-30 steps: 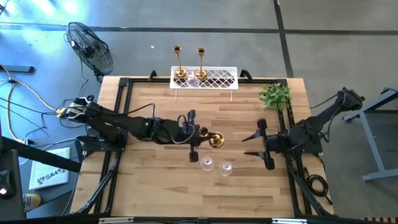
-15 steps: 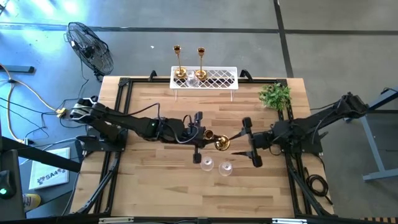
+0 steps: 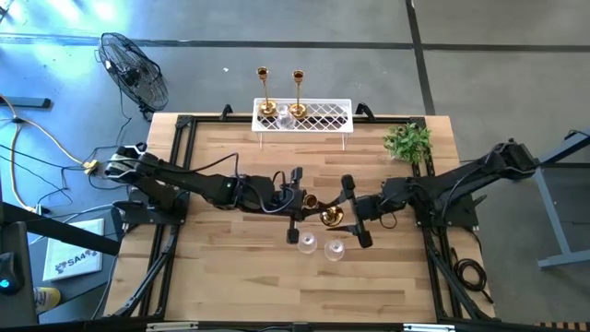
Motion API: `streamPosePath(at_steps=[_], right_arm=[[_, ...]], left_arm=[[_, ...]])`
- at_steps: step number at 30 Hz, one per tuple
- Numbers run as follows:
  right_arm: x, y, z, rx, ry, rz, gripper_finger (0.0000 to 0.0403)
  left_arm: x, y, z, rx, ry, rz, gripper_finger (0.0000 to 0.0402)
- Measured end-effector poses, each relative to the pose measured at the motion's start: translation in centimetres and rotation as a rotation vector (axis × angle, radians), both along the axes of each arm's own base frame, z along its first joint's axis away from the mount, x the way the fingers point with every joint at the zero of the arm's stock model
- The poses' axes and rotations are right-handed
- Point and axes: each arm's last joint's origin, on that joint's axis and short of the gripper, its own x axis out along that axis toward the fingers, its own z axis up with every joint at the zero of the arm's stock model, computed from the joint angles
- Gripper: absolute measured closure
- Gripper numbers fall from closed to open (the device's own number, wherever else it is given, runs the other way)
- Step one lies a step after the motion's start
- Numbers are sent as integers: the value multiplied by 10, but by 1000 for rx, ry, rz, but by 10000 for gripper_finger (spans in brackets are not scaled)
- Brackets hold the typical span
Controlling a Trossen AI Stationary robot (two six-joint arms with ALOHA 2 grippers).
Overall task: Pick & Place candle stick holders
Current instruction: Put the gold candle holder on the shelf
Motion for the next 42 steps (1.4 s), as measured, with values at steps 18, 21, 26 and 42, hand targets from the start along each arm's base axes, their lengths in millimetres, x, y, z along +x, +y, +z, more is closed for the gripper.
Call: streamPosePath(at_steps=[18,21,26,42], right_arm=[[10,-2,-2,-126,18,-52,293],[10,-3,-3,-153,15,-72,365],[10,-5,-3,-153,27,-155,383],[7,-9,-5,-247,57,-253,395]], left_arm=[[0,0,-2,1,16,-18,394],[0,-1,-2,5,20,-18,394],[0,0,-3,32,26,-6,389],[0,0,8,-109,-14,-4,295]])
